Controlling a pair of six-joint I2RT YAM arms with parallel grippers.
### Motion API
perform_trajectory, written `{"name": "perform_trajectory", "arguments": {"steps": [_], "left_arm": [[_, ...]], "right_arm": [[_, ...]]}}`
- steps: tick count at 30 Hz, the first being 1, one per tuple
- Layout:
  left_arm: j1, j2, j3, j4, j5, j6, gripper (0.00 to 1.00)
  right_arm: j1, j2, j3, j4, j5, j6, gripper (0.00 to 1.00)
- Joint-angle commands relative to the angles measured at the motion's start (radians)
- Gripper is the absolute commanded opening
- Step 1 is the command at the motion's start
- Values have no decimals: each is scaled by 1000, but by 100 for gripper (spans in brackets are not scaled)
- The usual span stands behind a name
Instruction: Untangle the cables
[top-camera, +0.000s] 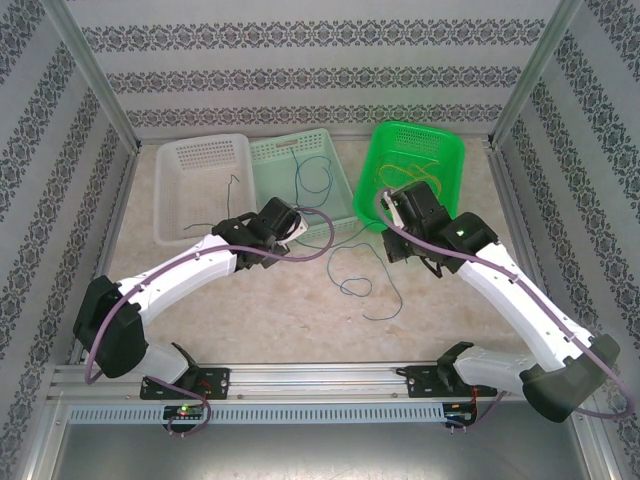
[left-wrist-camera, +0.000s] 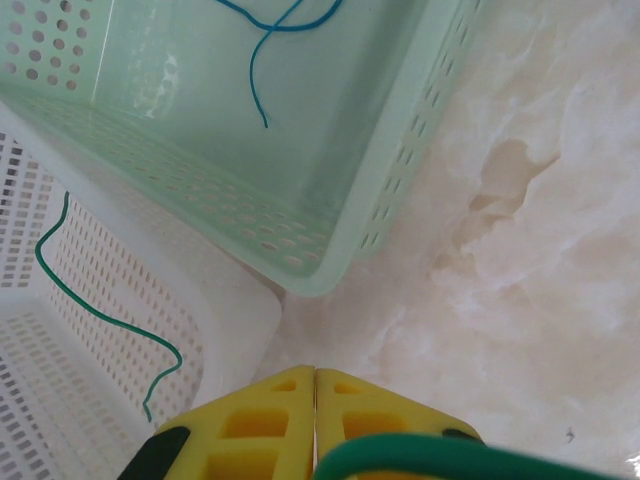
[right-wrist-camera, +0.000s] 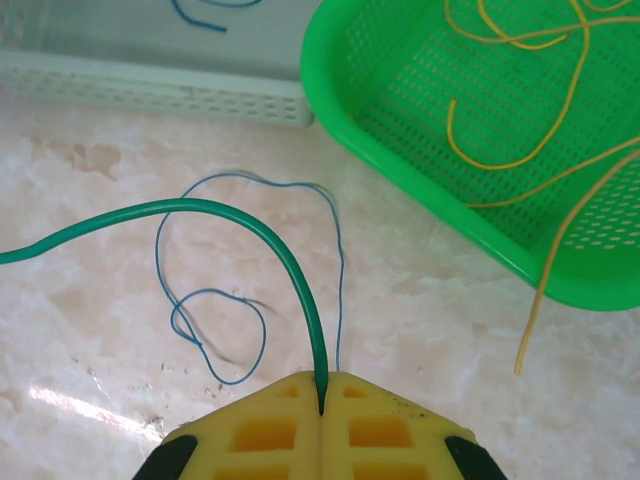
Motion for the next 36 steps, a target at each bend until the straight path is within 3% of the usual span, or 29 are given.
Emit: {"name": "perform_trajectory", "arguments": {"steps": [1, 4, 6, 10, 12, 15, 19, 22, 27, 36], "left_arm": [[-18, -40, -10, 17, -43, 72, 5], [-17, -53, -15, 27, -56, 73, 6], [-17, -64, -20, 40, -67, 53, 16], [-16, -97, -36, 65, -97, 13, 23], [-16, -122, -49, 90, -130, -1, 42], [-9, -171, -57, 111, -141, -49, 59], [9, -273, -40, 123, -53, -168, 84], [29, -365, -63, 184, 21, -233, 98], [41, -464, -85, 254, 118, -266, 100], [50, -514, -87, 250, 156, -257, 100]], "right_arm": [[20, 2, -25, -24, 14, -53, 0], [18, -13, -30, -11, 31, -43, 0], [18, -26, -33, 6, 28, -30, 0], [4, -52, -38, 24, 33, 2, 0], [-30, -68, -39, 20, 41, 47, 0], [-148, -126, -63, 42, -29, 131, 0], [-303, -259, -165, 192, -205, 244, 0], [-355, -313, -202, 282, -302, 309, 0], [-347, -287, -165, 292, -376, 306, 0], [-305, -294, -139, 235, -193, 314, 0]]}}
